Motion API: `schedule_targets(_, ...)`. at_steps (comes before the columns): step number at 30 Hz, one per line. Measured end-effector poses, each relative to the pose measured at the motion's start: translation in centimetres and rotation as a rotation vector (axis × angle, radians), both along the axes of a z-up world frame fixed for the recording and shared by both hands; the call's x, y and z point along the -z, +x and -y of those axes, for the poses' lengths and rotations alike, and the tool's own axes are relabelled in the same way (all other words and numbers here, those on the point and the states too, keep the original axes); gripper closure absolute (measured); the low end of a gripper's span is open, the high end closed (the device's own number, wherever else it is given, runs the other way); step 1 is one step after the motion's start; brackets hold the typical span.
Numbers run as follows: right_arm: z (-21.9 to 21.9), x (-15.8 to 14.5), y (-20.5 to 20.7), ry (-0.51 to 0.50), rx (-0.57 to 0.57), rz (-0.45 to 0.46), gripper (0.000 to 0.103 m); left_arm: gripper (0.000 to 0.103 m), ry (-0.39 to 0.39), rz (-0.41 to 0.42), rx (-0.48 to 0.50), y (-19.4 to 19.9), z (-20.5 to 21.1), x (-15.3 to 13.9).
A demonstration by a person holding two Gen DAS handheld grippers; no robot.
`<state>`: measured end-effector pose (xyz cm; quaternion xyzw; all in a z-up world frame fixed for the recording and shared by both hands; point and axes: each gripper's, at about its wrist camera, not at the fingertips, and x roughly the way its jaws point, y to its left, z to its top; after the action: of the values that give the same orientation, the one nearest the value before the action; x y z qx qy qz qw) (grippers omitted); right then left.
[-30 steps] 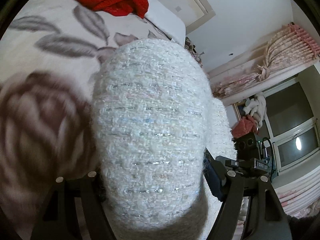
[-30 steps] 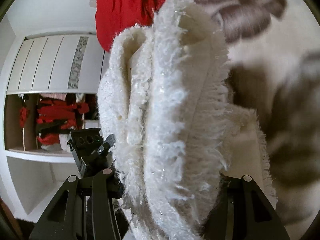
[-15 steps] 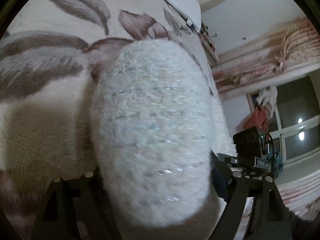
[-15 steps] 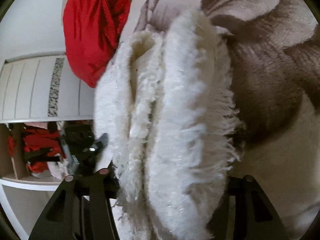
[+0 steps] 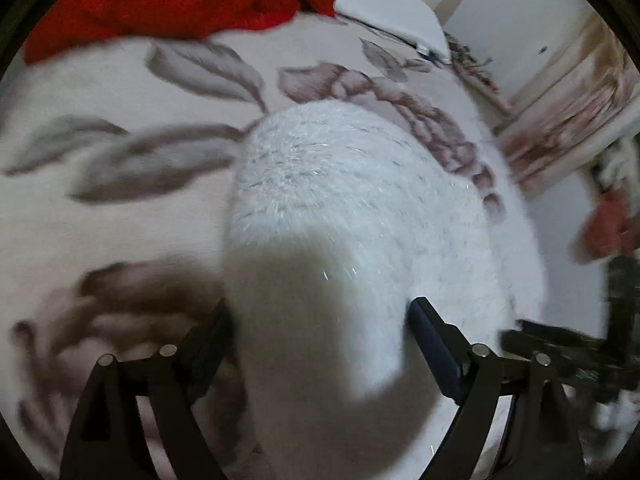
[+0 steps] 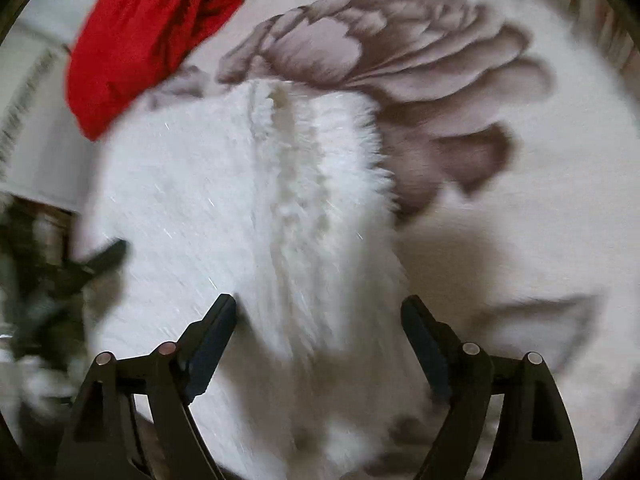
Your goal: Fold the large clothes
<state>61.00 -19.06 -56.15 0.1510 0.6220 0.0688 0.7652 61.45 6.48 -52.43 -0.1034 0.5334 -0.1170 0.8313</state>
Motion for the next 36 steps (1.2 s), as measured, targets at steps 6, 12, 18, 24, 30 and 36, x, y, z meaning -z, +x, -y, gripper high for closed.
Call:
schedule_targets(6, -1.1, -3.4, -6.3, -0.318, 0.01, 0.106, 0.011, 0.0, 0.227, 0.085, -0.043, -5.2, 1.9, -3.2)
schedule_targets(12, -2.1, -9.6, -11.3, -0.419, 0.053, 0.154, 0.011, 0.0, 0.259, 0.117, -0.079, -8.9, 2.9, -7.8)
schedule_targets(18, -2.1, -17.6, -16.9, -0.427, 0.1, 0.187, 0.011, 0.0, 0.272, 0.165, -0.118, -14.1, 3.1, -15.1)
schedule_targets(24, -1.8, -27.7, -24.9, -0.425, 0.125, 0.242, 0.011, 0.0, 0.266, 0.229, -0.134, -21.2, 3.9, -24.2)
schedule_targets(30, -2.3, -38.9, -33.5, -0.439, 0.118, 0.336, 0.011, 0.0, 0.256, 0.303, -0.137, -28.8, 4.9, -33.3)
schedule_targets(36, -2.5, -49.0, -41.4, -0.454, 0.125, 0.433, 0.011, 0.0, 0.257, 0.355, -0.147, -35.7, 6.0, -40.2)
